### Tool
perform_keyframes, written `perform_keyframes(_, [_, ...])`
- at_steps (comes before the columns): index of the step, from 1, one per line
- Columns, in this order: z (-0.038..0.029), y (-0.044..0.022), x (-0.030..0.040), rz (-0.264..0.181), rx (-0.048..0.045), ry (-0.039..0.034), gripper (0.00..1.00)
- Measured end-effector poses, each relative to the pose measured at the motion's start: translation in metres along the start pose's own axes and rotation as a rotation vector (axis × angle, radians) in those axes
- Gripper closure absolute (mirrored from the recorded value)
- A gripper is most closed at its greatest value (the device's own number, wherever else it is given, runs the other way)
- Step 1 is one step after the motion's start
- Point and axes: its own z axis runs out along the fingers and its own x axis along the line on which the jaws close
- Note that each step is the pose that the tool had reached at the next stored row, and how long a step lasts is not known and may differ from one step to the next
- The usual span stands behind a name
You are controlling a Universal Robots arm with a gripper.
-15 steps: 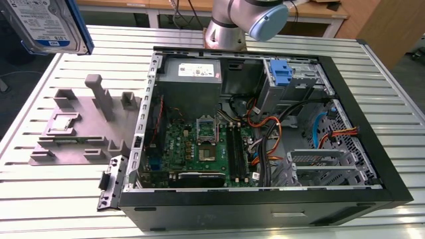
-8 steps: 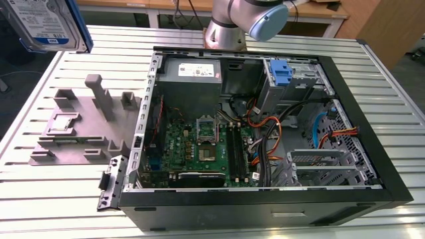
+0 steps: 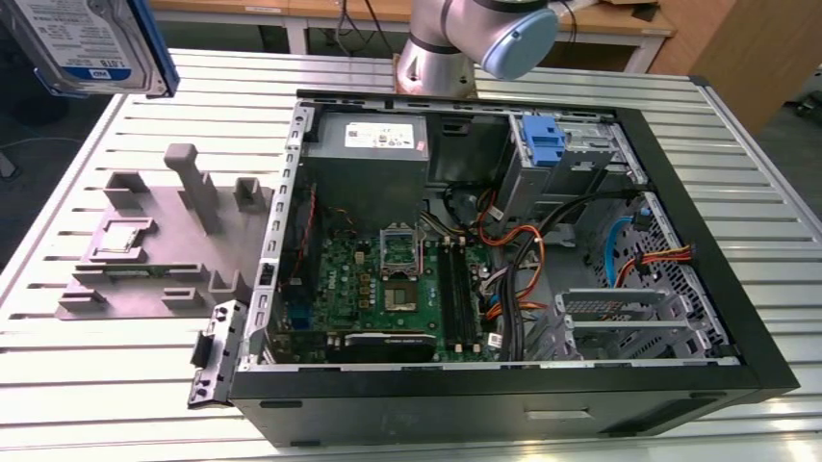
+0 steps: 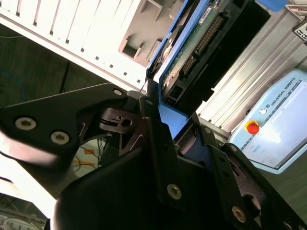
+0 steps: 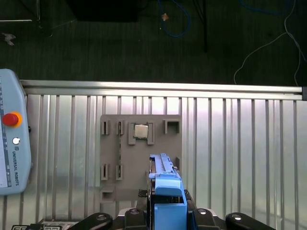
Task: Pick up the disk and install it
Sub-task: 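Pick up the disk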
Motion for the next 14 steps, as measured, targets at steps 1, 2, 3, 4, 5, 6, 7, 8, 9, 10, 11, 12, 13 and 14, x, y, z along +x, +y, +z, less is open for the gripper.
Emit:
perform_keyframes(1, [-0.0002, -0.002, 0.0006, 0.0, -0.0001, 0.0001, 0.64])
perform_keyframes(2, [-0.0003, -0.0042, 0.001, 0.0, -0.0001, 0.0001, 0.64])
perform_keyframes(3, [-0.0004, -0.0067, 0.0013, 0.0, -0.0001, 0.0001, 0.64])
perform_keyframes(4, [-0.0004, -0.0094, 0.0016, 0.0, 0.0, 0.0, 0.64])
perform_keyframes(5, [-0.0005, -0.0125, 0.0019, 0.0, 0.0, 0.0, 0.64])
perform_keyframes(6, [-0.0007, -0.016, 0.0022, 0.0, -0.0001, 0.0001, 0.64])
perform_keyframes(7, [-0.0008, -0.0194, 0.0024, 0.0, -0.0001, 0.0001, 0.64])
perform_keyframes(8, [-0.001, -0.0228, 0.0025, 0.0, -0.0002, 0.0001, 0.64])
perform_keyframes(9, [-0.0011, -0.0261, 0.0025, 0.0, -0.0002, 0.0001, 0.64])
perform_keyframes(10, [-0.0011, -0.0296, 0.0026, 0.0, -0.0001, 0.0, 0.64])
perform_keyframes(11, [-0.0012, -0.0331, 0.0027, 0.0, -0.0001, 0.0, 0.64])
perform_keyframes(12, [-0.0014, -0.0366, 0.0028, 0.0, -0.0002, 0.0, 0.64])
perform_keyframes(13, [-0.0016, -0.0405, 0.0029, 0.0, -0.0003, 0.0002, 0.64])
perform_keyframes(14, [-0.0016, -0.0439, 0.0031, 0.0, -0.0003, 0.0001, 0.64])
